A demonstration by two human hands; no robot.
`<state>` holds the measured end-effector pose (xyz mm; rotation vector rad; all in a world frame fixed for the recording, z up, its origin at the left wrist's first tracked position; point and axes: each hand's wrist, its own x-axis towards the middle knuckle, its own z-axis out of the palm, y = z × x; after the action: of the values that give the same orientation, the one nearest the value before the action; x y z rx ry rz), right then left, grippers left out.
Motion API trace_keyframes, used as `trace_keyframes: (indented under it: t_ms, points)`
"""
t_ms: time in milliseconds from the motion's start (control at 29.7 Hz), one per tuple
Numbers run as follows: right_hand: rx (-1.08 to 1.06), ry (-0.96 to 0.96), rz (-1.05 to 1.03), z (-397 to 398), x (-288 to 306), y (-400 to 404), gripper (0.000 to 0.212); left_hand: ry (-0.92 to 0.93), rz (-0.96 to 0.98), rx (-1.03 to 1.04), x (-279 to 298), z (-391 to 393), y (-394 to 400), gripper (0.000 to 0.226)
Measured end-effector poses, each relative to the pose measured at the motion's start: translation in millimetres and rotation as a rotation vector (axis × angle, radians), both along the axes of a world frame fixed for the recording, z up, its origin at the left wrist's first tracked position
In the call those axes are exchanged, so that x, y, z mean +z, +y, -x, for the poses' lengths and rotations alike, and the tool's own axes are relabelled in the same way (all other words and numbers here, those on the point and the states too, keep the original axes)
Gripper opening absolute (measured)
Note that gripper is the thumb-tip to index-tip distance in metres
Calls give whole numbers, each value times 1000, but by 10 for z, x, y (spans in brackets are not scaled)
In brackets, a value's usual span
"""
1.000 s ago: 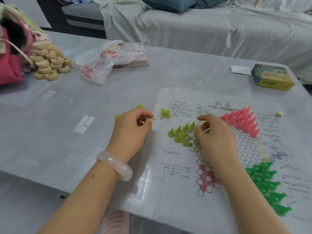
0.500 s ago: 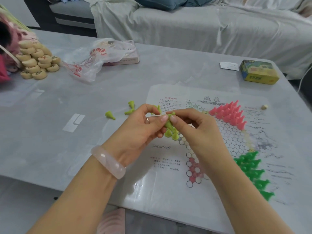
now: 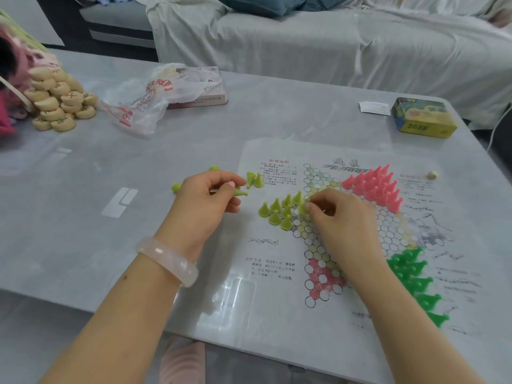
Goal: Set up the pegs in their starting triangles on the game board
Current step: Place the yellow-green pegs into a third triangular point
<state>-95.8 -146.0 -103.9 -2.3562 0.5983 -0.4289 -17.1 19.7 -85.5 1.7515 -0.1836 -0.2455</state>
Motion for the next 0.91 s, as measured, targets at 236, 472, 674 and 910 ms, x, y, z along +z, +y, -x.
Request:
trace_keyframes:
  t_ms: [236,472,674,910]
  points:
    - [-8,33,48,-43,-74,39,14,54,84,17,54,26,-2,26]
    - [-1,48,152,-46,-123,72,16,54,87,-9,36,20,50,19]
    - [42,-137,45,17,7,127,15,301,388,-90,109,98,-16,13]
    - [295,-271,-175,14,94,247,17,538,500,-154,75,183,-142,5]
